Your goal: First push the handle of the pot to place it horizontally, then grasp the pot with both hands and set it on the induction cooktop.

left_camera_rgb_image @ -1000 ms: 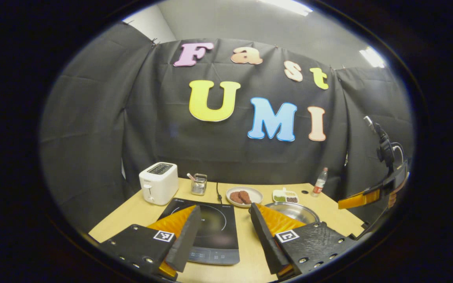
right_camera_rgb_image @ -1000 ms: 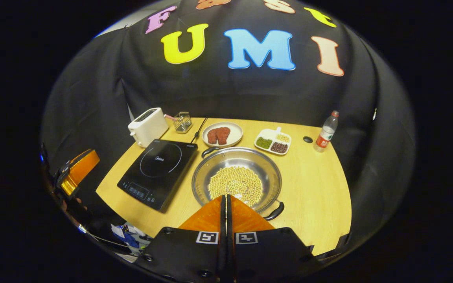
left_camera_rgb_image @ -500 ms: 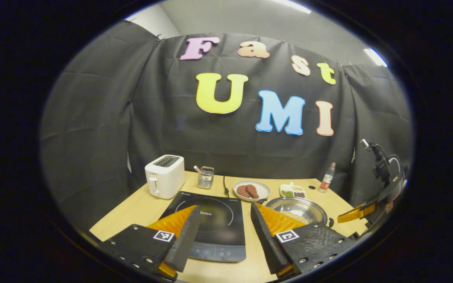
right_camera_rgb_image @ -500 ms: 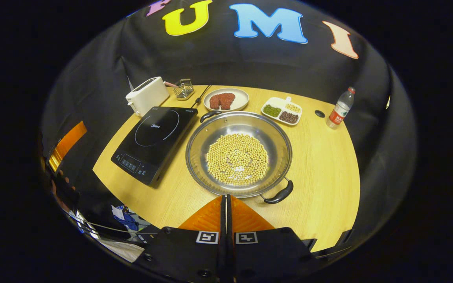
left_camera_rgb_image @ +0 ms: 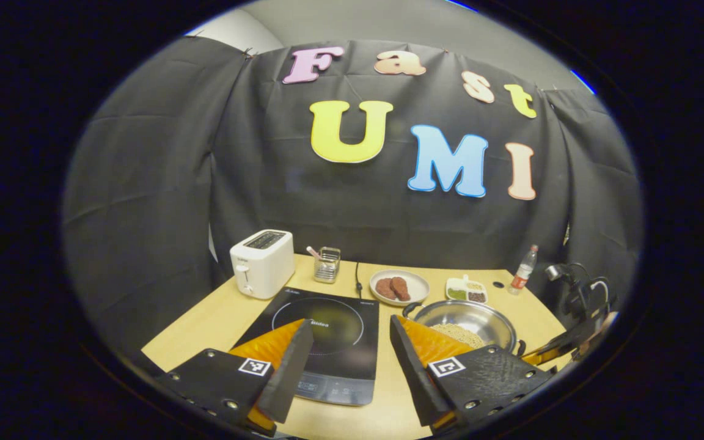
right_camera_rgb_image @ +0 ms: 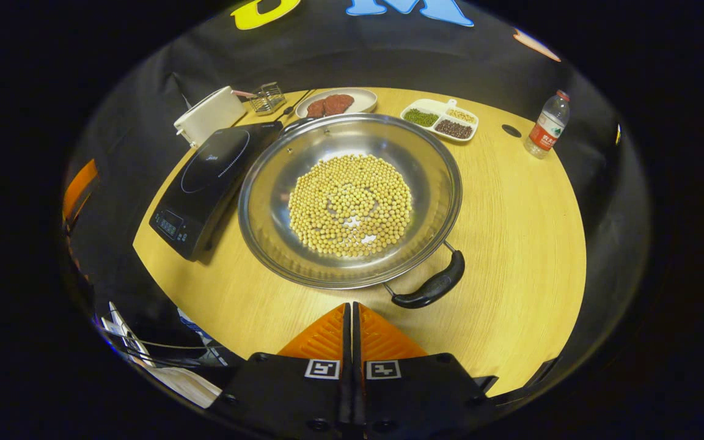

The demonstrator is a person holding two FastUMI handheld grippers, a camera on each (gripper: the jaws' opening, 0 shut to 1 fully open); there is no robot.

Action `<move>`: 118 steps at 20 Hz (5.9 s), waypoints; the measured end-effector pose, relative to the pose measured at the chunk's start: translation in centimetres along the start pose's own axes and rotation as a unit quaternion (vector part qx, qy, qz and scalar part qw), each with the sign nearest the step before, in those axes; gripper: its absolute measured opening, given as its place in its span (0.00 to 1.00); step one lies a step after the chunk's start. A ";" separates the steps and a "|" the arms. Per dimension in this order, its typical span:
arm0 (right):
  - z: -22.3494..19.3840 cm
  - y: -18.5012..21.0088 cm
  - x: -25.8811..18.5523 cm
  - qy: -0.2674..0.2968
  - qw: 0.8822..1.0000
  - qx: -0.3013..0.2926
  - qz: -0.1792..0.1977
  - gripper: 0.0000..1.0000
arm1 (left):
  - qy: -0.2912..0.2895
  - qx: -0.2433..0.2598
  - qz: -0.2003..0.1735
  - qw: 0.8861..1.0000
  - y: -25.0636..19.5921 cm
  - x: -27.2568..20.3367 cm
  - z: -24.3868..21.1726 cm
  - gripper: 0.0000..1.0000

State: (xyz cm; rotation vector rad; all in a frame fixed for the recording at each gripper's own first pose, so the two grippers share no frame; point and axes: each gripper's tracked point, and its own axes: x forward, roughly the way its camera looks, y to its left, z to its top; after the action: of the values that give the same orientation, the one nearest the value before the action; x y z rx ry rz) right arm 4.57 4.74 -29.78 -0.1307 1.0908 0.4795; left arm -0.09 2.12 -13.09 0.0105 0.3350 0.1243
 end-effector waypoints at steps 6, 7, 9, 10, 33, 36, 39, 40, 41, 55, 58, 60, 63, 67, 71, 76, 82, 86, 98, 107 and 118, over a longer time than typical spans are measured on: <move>0.5 -0.4 2.1 0.007 1.000 -0.008 0.028 0.00 | 0.007 0.026 0.014 1.000 -3.0 -0.3 0.1 0.75; 0.4 -0.7 2.3 0.008 1.000 -0.009 0.028 0.02 | 0.008 0.030 0.015 0.999 -3.5 -0.3 0.1 0.75; 0.6 -1.1 2.2 0.004 0.999 -0.007 0.034 0.02 | 0.013 0.034 0.014 0.999 -4.3 -0.1 0.0 0.78; 0.8 -1.3 2.0 0.002 0.999 -0.006 0.036 0.01 | 0.013 0.035 0.017 0.999 -4.6 0.2 0.1 0.76; 3.9 -10.0 2.8 -0.025 0.999 0.019 -0.014 0.02 | 0.026 0.054 0.030 0.998 -8.9 1.7 -0.3 0.76; 4.3 -10.8 2.9 -0.030 0.999 0.032 -0.009 0.02 | 0.028 0.054 0.038 0.997 -9.2 1.6 -0.4 0.76; 5.2 -12.0 3.4 -0.031 0.999 0.026 -0.006 0.02 | 0.034 0.052 0.052 0.997 -9.6 1.2 -0.9 0.78; 5.6 -12.2 3.5 -0.033 0.999 0.024 -0.002 0.02 | 0.035 0.051 0.057 0.996 -9.8 1.1 -1.0 0.78; 6.0 -12.5 3.6 -0.036 0.999 0.023 0.001 0.02 | 0.037 0.050 0.064 0.996 -10.0 0.8 -1.3 0.78; 7.3 -15.7 1.8 -0.074 0.996 0.056 0.015 0.32 | 0.090 -0.010 0.066 0.994 -13.7 0.9 -5.5 0.76; 7.3 -16.4 -0.4 -0.103 0.992 0.079 0.009 0.85 | 0.097 0.017 0.027 0.995 -12.7 4.3 -4.9 0.78; 8.2 -16.2 -1.6 -0.124 0.986 0.113 0.015 0.98 | 0.101 0.020 -0.011 0.995 -12.7 7.2 -4.6 0.78; 10.3 -15.9 -2.0 -0.152 0.974 0.164 0.021 0.98 | 0.125 0.005 -0.066 0.990 -12.9 11.8 -5.2 0.78; 12.3 -15.9 -0.3 -0.161 0.965 0.206 0.019 0.98 | 0.164 -0.019 -0.126 0.978 -13.7 17.1 -8.0 0.78; 13.6 -16.5 1.6 -0.166 0.961 0.220 0.015 0.98 | 0.203 -0.016 -0.153 0.967 -14.0 21.4 -11.9 0.78; 13.6 -15.9 5.4 -0.152 0.967 0.204 0.009 0.98 | 0.236 0.000 -0.171 0.957 -13.8 25.0 -16.0 0.78; 13.5 -14.8 8.7 -0.144 0.971 0.190 0.010 0.98 | 0.261 -0.007 -0.208 0.943 -15.5 26.8 -18.5 0.78; 13.4 -14.7 9.5 -0.141 0.971 0.191 0.010 0.98 | 0.270 -0.001 -0.218 0.938 -16.1 27.3 -19.6 0.78; 12.9 -16.0 10.1 -0.131 0.969 0.208 -0.003 0.58 | 0.283 0.000 -0.214 0.935 -16.0 28.0 -20.0 0.55; 12.4 -15.9 9.9 -0.127 0.969 0.211 -0.011 0.55 | 0.280 0.017 -0.213 0.936 -16.1 28.1 -19.7 0.53; 9.0 -14.0 5.5 -0.118 0.973 0.198 -0.012 0.55 | 0.299 0.013 -0.214 0.930 -16.3 27.4 -20.1 0.47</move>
State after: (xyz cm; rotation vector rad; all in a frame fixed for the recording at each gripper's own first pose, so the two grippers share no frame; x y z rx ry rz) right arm 20.04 -3.06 -32.22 0.2591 0.9291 0.2402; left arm 20.92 -10.91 -41.57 -0.0772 0.9410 -0.3215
